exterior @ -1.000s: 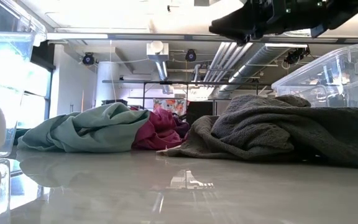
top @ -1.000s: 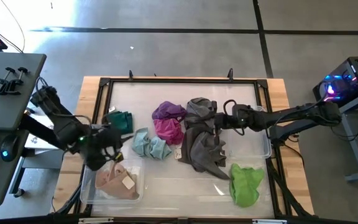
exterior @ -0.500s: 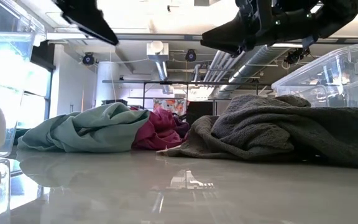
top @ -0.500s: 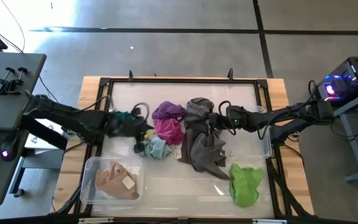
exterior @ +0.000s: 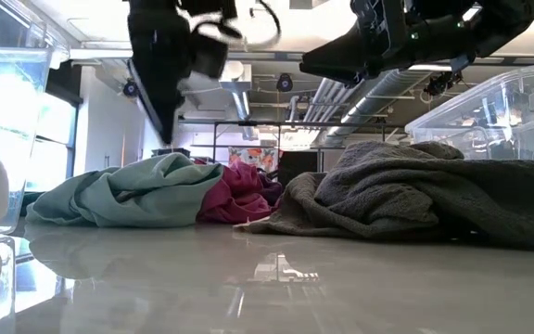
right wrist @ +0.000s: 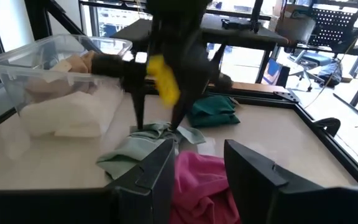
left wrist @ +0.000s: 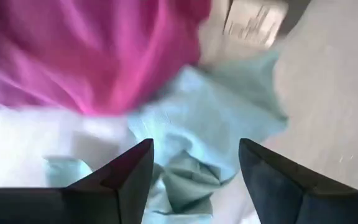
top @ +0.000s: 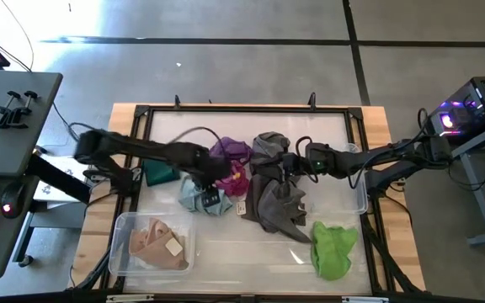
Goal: Sort microfiber towel by color & place in baskets
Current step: Put the light blue microfiber towel into the bottom transparent bin
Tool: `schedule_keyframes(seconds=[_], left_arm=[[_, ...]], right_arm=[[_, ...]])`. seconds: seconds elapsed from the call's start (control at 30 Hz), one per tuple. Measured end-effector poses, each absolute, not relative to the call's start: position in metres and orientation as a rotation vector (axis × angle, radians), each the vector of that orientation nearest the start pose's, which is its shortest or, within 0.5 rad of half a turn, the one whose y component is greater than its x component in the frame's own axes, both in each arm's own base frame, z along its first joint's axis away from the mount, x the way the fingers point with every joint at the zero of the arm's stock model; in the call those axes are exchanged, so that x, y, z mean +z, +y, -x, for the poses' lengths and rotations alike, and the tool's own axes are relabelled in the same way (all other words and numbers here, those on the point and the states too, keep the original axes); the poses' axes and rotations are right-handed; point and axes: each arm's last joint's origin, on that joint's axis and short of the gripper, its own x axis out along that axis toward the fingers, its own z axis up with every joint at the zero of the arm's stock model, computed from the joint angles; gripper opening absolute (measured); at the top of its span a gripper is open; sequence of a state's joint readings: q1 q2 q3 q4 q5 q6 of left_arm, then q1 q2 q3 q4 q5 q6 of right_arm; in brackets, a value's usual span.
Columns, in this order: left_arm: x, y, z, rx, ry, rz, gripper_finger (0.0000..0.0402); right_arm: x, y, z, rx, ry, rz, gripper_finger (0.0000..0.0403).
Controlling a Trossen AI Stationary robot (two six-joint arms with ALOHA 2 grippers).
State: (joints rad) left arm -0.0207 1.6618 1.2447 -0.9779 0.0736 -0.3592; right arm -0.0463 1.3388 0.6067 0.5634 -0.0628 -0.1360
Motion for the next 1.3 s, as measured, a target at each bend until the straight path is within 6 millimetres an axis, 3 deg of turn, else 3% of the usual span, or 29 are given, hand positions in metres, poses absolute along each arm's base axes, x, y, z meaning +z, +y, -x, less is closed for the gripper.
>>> schedule_keyframes(seconds=[0.27,0.53,0.67,0.83,0.9,0.97,1.1,1.3], left_arm=[[0.176,-0.011,-0.327,0.226,1.547,0.338,0.0223],[0.160,-0.009,-0.333,0.270,1.563,0.210,0.0212],[0.160,-0.013,-0.333,0.264,1.557,0.202,0.0165],[0.160,-0.020,-0.332,0.232,1.570,0.166,0.0068],[0.162,-0.022,-0.329,0.226,1.582,0.156,0.0025],[0.169,-0.022,-0.327,0.234,1.567,0.154,0.0009],[0.191,-0.024,-0.321,0.294,1.471,0.071,0.0014],[0.248,-0.029,-0.297,0.311,1.276,0.007,0.0004]], right_arm=[[0.222,-0.011,-0.276,0.031,0.200,0.128,0.0135],[0.218,-0.011,-0.275,0.033,0.246,0.125,0.0135],[0.217,-0.011,-0.275,0.035,0.254,0.124,0.0135],[0.217,-0.011,-0.275,0.035,0.256,0.124,0.0135],[0.217,-0.011,-0.275,0.035,0.256,0.124,0.0135],[0.217,-0.011,-0.275,0.035,0.256,0.124,0.0135],[0.217,-0.011,-0.275,0.035,0.256,0.123,0.0135],[0.217,-0.011,-0.275,0.035,0.254,0.121,0.0135]])
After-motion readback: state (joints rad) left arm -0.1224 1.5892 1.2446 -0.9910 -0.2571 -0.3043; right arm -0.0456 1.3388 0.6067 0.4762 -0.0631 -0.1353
